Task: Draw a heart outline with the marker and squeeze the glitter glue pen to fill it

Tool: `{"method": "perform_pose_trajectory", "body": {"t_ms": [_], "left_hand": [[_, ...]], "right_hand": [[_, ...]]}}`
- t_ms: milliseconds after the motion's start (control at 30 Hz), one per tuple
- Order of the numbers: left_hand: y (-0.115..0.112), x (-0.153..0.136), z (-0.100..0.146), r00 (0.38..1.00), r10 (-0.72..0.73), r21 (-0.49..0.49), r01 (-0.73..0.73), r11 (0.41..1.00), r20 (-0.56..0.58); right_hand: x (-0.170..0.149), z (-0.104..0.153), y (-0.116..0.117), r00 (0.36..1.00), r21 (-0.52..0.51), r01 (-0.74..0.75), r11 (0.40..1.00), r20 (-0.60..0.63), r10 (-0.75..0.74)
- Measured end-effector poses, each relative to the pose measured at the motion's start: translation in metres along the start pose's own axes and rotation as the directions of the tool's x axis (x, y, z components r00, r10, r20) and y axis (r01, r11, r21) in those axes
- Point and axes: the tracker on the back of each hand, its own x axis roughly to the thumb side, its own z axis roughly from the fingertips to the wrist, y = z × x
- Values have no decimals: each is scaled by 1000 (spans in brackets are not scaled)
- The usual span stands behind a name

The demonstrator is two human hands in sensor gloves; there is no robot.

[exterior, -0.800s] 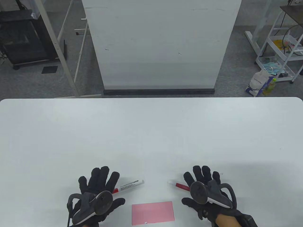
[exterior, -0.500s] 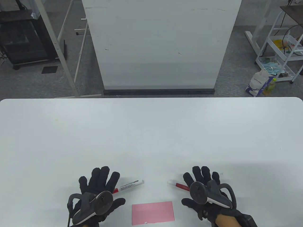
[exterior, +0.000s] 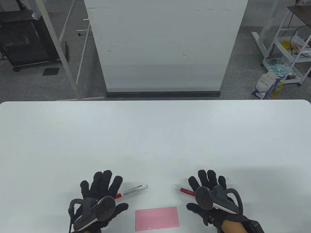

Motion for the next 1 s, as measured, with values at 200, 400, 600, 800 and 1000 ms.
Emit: {"method": "perform_pose_trajectory", "body": {"t_ms": [200,400,600,800,1000], "left_hand": [[0,0,0,1000,2,3,-2,1000,6],[0,1,1,1000,0,3,0,1000,12],[-1,3,1,1000,-3,-3,3,1000,16],[-1,4,1,1000,0,1,0,1000,13],[-3,5,0,1000,-4,-10,4,1000,15]], "right_hand": [[0,-1,1,1000,5,3,1000,-2,-3],[1,-1,2,1000,12,-1,1000,2,1],[1,-1,2,1000,17,-2,1000,1,2],[1,-1,1,1000,7,-3,1000,5,3],[0,0,1,1000,10,-2,1000,4,2]]}}
